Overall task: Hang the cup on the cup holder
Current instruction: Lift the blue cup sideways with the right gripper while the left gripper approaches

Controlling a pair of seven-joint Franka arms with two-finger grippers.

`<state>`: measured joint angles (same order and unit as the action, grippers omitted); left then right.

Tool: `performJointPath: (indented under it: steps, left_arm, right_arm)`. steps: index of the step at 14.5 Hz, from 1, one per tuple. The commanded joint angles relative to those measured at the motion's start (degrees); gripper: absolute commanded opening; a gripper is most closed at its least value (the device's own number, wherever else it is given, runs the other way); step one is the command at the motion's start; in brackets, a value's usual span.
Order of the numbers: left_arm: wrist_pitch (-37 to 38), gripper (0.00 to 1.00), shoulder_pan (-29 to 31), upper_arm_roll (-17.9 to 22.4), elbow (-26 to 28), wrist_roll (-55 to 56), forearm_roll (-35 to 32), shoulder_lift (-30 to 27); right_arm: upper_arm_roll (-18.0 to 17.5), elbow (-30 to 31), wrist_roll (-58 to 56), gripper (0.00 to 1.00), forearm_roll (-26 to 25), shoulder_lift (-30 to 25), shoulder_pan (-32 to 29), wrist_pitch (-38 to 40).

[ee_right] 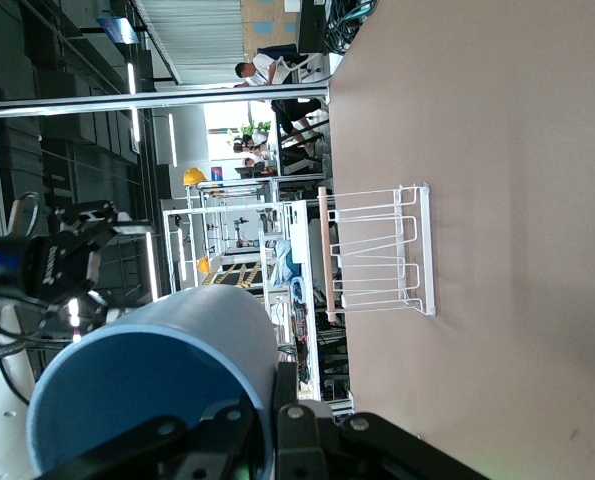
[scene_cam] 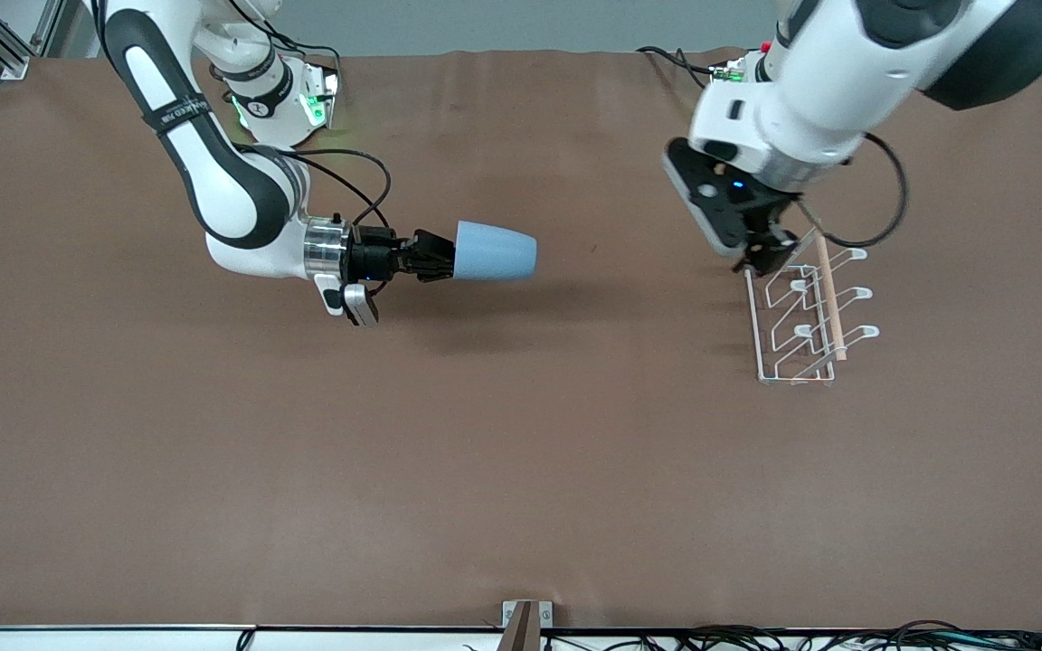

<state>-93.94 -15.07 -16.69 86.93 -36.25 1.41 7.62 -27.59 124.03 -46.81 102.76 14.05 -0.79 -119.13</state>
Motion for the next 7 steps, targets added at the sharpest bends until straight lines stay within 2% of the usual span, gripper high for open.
performJointPath:
  steps: [1,7]
  left_arm:
    - [-1.9,1.00,-4.3,-0.3,-1.7,-1.3,-0.8,2.3]
    - [-3.6,1.00,-12.9,-0.3,-6.5,-0.4,-0.5,8.6]
  right_arm:
    - [-0.4,1.3,-2.0,0.00,2.7,-0.6,0.5,-0.9]
    - [-0.4,1.2,-2.6,0.00,3.7,-0.6,1.0,-1.4]
